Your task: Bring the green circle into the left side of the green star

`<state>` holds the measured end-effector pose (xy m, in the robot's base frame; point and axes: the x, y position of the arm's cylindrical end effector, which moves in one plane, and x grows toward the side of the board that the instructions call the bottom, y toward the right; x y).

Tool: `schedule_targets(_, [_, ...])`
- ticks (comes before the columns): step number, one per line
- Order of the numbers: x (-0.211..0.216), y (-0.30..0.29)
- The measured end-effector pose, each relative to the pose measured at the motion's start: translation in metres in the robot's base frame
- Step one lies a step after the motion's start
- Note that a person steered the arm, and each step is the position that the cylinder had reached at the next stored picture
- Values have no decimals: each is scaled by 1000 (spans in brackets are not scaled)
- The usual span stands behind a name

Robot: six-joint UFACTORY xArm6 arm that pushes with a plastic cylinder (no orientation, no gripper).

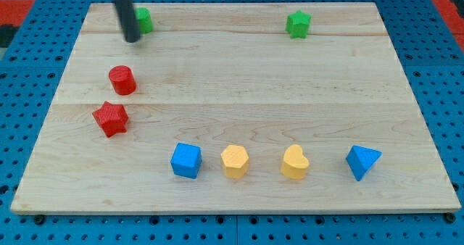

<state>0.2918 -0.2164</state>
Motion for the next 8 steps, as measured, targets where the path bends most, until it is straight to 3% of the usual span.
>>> schedule_targets(1, [-20,-23])
schedule_targets(3, [-60,49])
schedule_targets(8, [-60,255])
